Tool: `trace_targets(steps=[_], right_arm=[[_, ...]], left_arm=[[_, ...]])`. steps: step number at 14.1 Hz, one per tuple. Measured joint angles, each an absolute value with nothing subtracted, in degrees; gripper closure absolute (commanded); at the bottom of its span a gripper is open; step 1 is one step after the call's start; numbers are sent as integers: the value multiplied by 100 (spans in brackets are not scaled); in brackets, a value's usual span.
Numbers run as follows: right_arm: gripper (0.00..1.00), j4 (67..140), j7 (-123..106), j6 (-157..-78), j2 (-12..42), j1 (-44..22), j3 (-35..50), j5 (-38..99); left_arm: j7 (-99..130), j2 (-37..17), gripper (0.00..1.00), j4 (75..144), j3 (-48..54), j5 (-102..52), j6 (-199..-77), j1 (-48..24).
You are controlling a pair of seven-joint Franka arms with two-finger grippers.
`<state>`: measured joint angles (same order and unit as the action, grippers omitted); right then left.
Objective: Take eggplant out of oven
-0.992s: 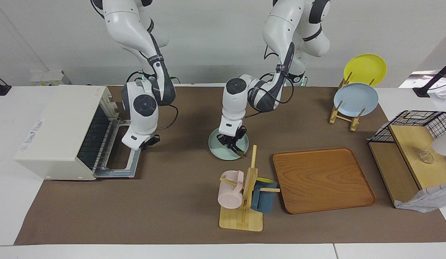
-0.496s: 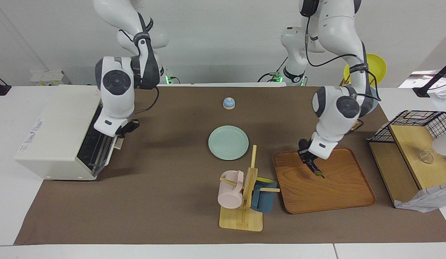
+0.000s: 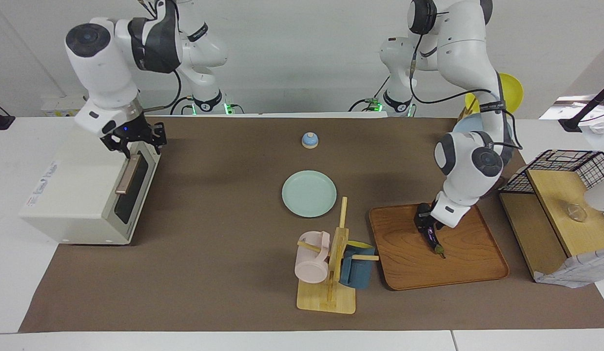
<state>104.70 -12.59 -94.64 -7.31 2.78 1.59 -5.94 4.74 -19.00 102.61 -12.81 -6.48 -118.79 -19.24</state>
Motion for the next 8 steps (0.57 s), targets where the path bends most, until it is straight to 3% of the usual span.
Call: trace_targets(steps=[5, 8], right_arm=[[0, 9063, -1256, -7985, -731, 428, 68, -506], [0, 8972, -994, -7753, -582, 419, 76, -470]], left_arm=[[252, 206, 0, 9848, -1735, 124, -9558, -1897], [113, 623, 0, 9360, -1729, 343, -8585, -1906]])
